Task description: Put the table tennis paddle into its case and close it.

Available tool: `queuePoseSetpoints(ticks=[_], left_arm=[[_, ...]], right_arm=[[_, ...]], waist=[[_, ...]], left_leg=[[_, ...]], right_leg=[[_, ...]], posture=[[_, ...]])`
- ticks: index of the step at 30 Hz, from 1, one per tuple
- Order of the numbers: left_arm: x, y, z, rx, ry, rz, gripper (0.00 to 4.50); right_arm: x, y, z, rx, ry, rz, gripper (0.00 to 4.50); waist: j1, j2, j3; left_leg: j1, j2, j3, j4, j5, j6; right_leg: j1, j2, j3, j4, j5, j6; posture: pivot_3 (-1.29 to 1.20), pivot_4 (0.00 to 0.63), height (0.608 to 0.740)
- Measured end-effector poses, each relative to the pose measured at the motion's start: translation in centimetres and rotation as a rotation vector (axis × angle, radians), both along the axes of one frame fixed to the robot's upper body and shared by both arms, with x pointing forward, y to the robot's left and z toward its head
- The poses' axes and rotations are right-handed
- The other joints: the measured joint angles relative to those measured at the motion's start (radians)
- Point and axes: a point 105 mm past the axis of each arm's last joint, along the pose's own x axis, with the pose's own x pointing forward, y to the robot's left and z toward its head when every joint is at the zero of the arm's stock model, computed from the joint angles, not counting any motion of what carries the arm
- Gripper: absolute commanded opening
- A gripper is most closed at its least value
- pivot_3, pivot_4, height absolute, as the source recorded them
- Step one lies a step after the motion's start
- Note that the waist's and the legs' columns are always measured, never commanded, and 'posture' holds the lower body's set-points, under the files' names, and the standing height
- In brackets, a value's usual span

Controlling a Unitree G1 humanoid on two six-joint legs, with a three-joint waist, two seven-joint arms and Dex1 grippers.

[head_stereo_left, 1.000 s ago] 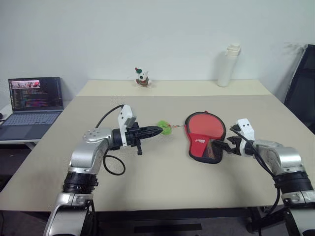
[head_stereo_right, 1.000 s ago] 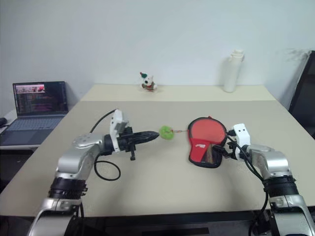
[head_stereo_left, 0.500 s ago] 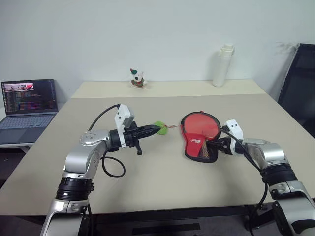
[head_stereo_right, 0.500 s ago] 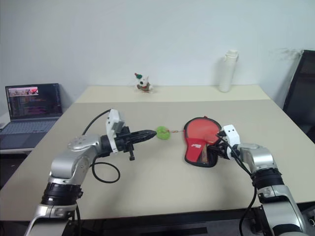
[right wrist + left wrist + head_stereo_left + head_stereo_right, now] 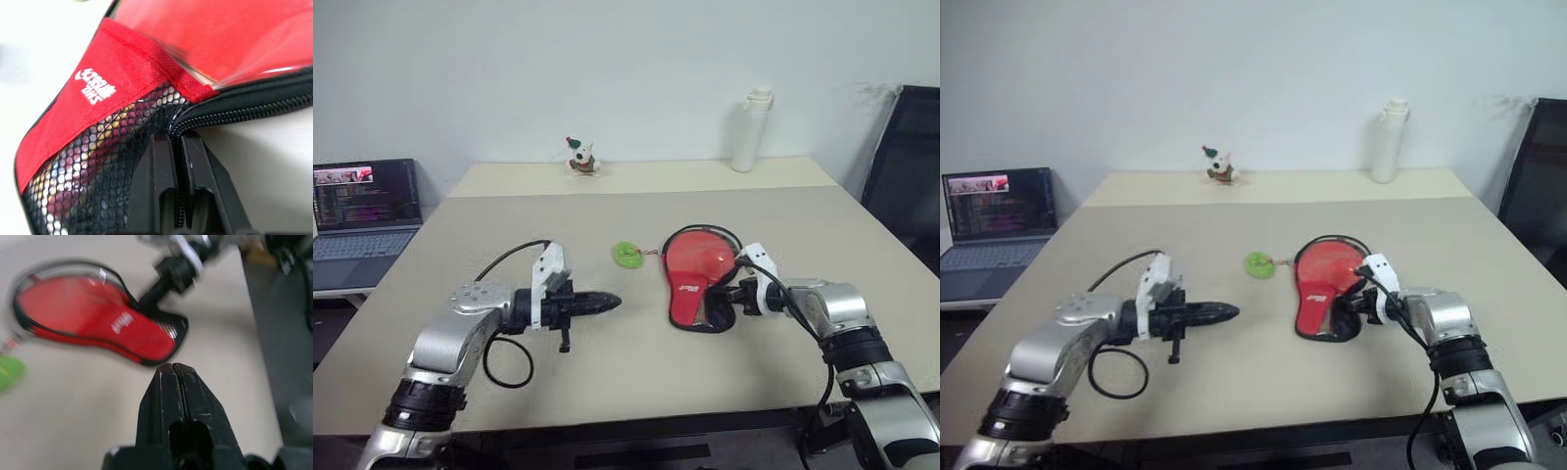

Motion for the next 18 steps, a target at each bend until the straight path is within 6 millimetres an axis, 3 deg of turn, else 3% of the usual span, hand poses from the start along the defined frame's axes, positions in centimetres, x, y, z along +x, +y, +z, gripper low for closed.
queuePoseSetpoints(ticks=[3, 8, 14, 18], left_arm=[[-1.0, 0.8, -1.4, 0.058, 0.045, -0.030, 0.00], [-1.3, 0.8, -1.4, 0.063, 0.047, -0.042, 0.00], [-2.2, 0.4, -1.6, 0.044, 0.071, -0.075, 0.00], [-2.4, 0.2, -1.5, 0.038, 0.068, -0.086, 0.00]], right_arm=[[-1.4, 1.0, -0.1, 0.008, 0.016, 0.048, 0.03], [-4.5, 2.0, -0.6, 0.024, 0.056, 0.113, 0.03], [-8.1, 1.8, -1.1, 0.021, 0.105, 0.160, 0.03], [-9.2, 1.3, -1.1, 0.024, 0.123, 0.145, 0.03]], waist=[[0.001, 0.000, 0.000], [0.009, 0.000, 0.000], [0.015, 0.000, 0.000], [0.017, 0.000, 0.000]], left_leg=[[-0.003, 0.001, -0.003, 0.000, 0.000, 0.000], [-0.004, 0.001, -0.004, 0.001, 0.000, 0.000], [-0.004, 0.000, -0.005, 0.001, 0.000, 0.000], [-0.003, 0.000, -0.004, 0.001, 0.000, 0.000]], right_leg=[[-0.001, 0.000, -0.001, 0.000, -0.001, -0.001], [-0.001, -0.001, -0.001, 0.000, -0.001, -0.001], [-0.001, -0.002, -0.002, -0.001, -0.001, 0.000], [-0.001, -0.002, -0.002, 0.000, -0.001, 0.000]], posture=[[0.00, 0.150, 0.740], [0.00, 0.150, 0.740], [0.00, 0.150, 0.740], [0.00, 0.150, 0.740]])
